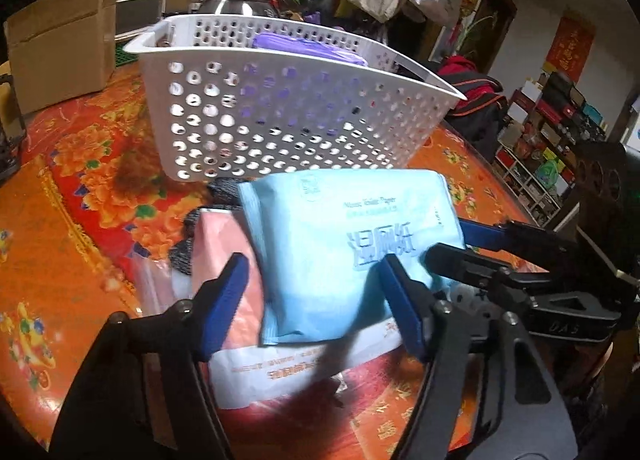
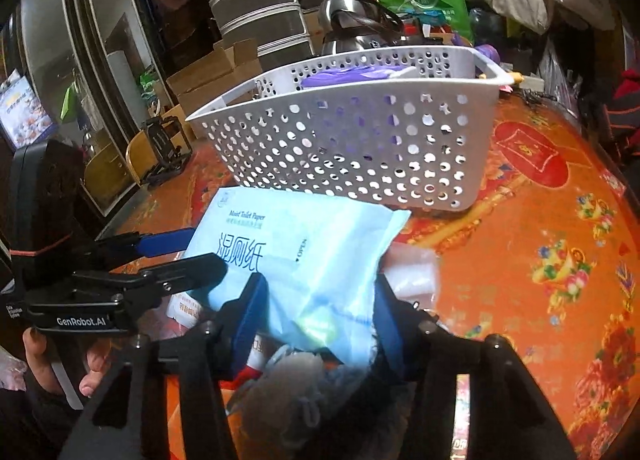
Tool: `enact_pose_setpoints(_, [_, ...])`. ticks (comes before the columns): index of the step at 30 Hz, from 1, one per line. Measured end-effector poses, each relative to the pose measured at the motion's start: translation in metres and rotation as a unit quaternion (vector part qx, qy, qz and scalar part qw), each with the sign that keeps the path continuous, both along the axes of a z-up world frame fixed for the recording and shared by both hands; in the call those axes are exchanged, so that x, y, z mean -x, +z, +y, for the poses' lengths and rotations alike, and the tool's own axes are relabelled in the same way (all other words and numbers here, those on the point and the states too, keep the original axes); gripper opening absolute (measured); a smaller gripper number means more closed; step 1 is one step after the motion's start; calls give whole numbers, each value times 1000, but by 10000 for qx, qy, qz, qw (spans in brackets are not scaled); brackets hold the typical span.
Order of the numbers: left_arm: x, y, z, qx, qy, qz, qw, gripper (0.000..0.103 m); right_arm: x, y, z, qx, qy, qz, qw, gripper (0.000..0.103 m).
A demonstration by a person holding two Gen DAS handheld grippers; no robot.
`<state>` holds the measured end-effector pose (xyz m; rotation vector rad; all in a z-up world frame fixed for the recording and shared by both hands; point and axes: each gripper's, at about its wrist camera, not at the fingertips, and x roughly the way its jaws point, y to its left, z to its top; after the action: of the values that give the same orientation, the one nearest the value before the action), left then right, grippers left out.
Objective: Organize soft objects
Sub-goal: 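Grasp the light-blue moist toilet paper pack with the left tool, then carry the light-blue pack into the basket and open the left tool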
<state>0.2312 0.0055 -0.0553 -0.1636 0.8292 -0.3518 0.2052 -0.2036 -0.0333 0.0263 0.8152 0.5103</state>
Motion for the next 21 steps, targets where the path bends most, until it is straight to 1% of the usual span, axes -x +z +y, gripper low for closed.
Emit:
enact_pose_setpoints(2, [0, -1, -5, 15, -106, 11, 9999, 62, 2, 0, 3, 82, 9, -45, 10000, 50])
enact_pose_setpoints(5, [3, 0, -13, -119, -134, -48, 9998, 62, 4, -1, 4, 146, 23, -91, 9998, 47])
enact_pose_setpoints(6, [3, 0, -14, -127, -138, -45, 9998, 62, 5, -1, 6, 182, 38, -112, 9998, 46])
enact_pose_setpoints(7, [3, 0, -15, -127, -137, -44, 9998, 62, 5, 0, 7, 189, 50, -131, 9997, 42])
enact_pose_setpoints(10, [4, -1, -17, -165, -129, -70, 9998, 54, 8, 1, 11, 346, 65, -216, 9991, 40])
enact_pose_setpoints(14, [7, 1, -21, -201, -153, -138, 9996, 45, 8, 0, 12, 372, 76, -219, 9990, 38])
enact_pose_setpoints(18, [10, 3, -21, -235, -101, -192, 9995, 39, 9, 0, 12, 394, 70, -232, 9989, 36])
enact_pose_setpoints(21, [14, 5, -22, -270, -103, -260, 9992, 39, 12, 1, 14, 455, 40, -290, 9985, 35])
